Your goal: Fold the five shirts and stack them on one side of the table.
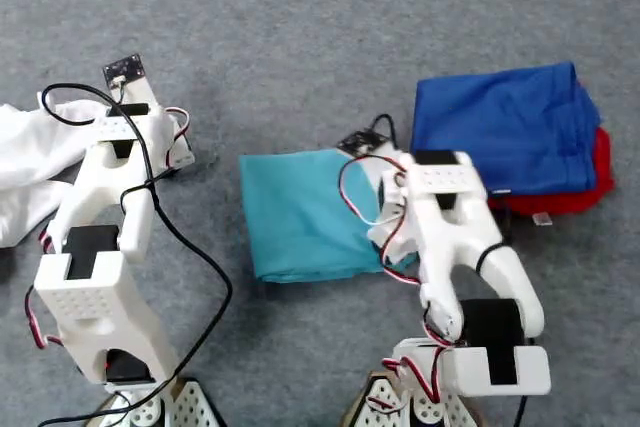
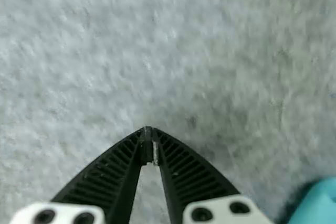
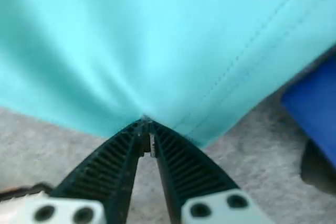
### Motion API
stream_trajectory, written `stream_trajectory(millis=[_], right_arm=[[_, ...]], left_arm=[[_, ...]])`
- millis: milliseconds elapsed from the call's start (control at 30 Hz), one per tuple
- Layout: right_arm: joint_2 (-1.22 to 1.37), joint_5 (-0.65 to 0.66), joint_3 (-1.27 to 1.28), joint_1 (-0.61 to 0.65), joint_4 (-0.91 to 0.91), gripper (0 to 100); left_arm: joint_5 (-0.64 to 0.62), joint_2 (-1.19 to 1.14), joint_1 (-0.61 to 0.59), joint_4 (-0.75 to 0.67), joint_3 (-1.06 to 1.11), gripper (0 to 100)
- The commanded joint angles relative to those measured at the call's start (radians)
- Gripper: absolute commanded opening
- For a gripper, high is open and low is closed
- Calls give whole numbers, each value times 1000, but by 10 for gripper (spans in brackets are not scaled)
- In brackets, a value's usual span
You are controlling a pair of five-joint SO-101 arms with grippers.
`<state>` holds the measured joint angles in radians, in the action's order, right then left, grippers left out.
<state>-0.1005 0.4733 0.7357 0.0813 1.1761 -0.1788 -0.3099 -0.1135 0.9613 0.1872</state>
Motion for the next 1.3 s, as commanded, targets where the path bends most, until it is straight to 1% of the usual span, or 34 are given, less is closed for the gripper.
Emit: stream_trajectory(millis=[0, 67, 133, 200, 300, 400, 500, 600, 700, 800, 867, 1000, 1133, 1267], right_arm=[[-74, 14, -16, -18, -35, 2], [-113, 12, -62, 4, 5, 2], [-157, 9, -113, 28, 44, 2], [-206, 9, -160, 51, 78, 2], [-254, 9, -219, 50, 95, 2], [-240, 9, -274, 59, 64, 3], [-156, 8, -315, 88, -38, 3], [-10, -32, -352, 111, -172, 3], [165, -61, -400, 108, -290, 3], [346, -68, -466, 85, -341, 3], [449, -69, -522, 70, -334, 2], [478, -69, -665, 58, -180, 2], [406, -69, -750, 68, -77, 2], [274, -69, -785, 96, 29, 2]], left_arm=[[0, 102, 91, 138, -117, 18], [0, 134, 180, 199, -161, 18], [-17, 160, 262, 229, -199, 18], [-43, 176, 321, 230, -230, 18], [-66, 159, 365, 198, -236, 18], [-97, 87, 365, 114, -175, 18], [-98, 12, 333, 57, -150, 18], [-98, -48, 302, 20, -150, 18], [-92, -79, 276, 8, -164, 18], [-91, -85, 265, 2, -175, 18], [-91, -81, 265, 2, -175, 18], [-91, -81, 261, 2, -175, 18], [-91, -81, 261, 2, -175, 18], [-91, -81, 261, 2, -176, 18]])
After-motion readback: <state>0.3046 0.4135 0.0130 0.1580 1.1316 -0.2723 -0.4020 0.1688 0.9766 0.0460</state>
